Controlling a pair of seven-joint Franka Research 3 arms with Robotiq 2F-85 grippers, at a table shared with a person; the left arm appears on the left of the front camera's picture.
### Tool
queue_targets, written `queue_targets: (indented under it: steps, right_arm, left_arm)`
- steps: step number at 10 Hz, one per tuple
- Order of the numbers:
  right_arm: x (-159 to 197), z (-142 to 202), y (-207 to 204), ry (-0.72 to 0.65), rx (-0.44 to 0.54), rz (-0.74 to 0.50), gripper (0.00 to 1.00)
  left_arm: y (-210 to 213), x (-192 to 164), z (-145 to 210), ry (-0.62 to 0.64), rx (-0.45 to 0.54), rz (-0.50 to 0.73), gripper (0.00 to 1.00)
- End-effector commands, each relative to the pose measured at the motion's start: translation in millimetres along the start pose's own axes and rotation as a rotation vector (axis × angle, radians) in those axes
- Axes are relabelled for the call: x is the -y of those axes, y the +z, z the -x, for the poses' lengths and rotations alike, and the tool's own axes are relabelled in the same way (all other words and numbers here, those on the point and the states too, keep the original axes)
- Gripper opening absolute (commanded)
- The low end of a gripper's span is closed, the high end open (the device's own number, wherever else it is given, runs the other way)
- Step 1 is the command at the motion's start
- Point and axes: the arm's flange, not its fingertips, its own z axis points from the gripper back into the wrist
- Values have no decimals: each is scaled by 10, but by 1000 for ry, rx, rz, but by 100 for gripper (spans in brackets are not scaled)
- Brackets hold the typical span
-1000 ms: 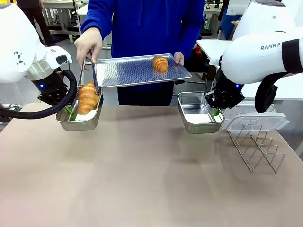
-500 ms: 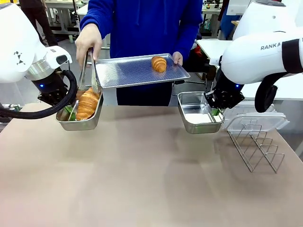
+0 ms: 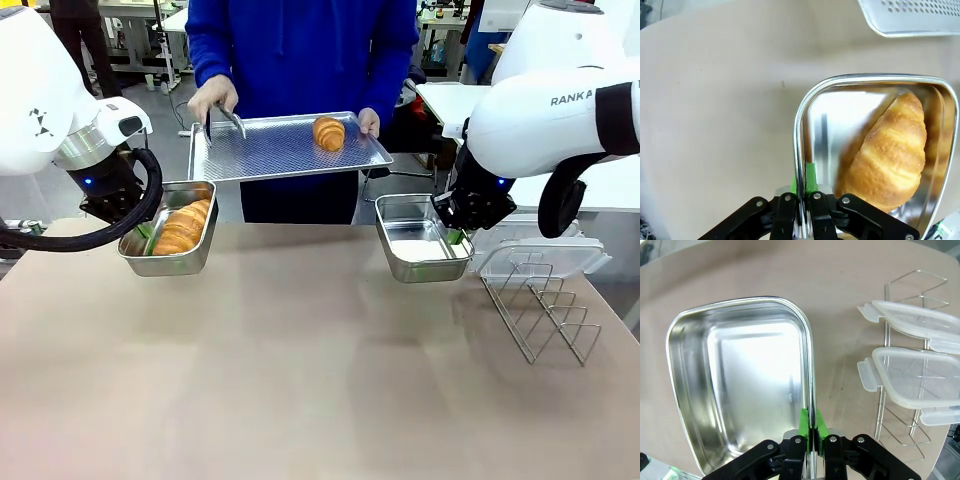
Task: Place the bread in airtight containers.
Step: Once an object is inside an Airtight Container , place the container in the center of the table.
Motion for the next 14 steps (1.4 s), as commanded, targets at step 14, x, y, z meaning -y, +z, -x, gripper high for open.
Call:
queue_targets:
  steps: [14]
  right_arm:
    - [0,-12,41,-13,17,14,0]
  left_arm:
    - [-1327,-254,261,78,-139,-76,3]
